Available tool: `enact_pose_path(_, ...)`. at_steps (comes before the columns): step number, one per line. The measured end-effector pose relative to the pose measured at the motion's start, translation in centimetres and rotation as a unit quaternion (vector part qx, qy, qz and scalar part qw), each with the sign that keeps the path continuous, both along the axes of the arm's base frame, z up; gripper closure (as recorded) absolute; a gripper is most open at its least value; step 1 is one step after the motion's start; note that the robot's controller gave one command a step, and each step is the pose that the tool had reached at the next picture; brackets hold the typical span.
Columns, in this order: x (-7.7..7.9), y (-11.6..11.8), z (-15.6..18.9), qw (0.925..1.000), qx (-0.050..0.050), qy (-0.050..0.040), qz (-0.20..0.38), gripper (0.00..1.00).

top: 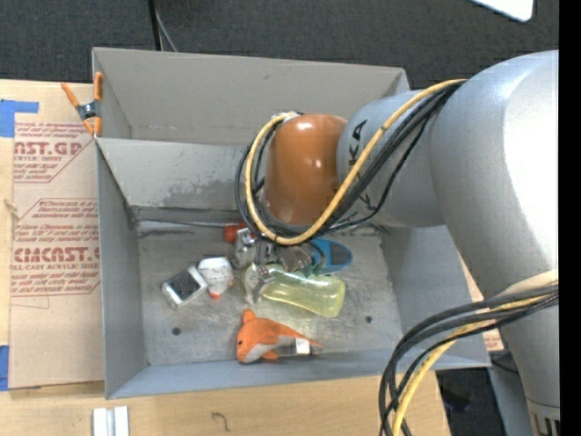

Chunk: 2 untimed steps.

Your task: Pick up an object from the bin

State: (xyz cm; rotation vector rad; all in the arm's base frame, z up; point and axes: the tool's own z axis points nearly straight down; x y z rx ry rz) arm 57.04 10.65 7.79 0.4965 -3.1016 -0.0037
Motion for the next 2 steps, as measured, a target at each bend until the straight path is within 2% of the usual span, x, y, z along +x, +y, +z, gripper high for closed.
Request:
enact_pose_path(1,0.0,0.0,0.0,1.0000,0.000,-0.0002,0.000,1.00)
enact_pose_path(2,1.6,3.3,18.6,0.9918,-0.001,-0.0010,0.128,1.00)
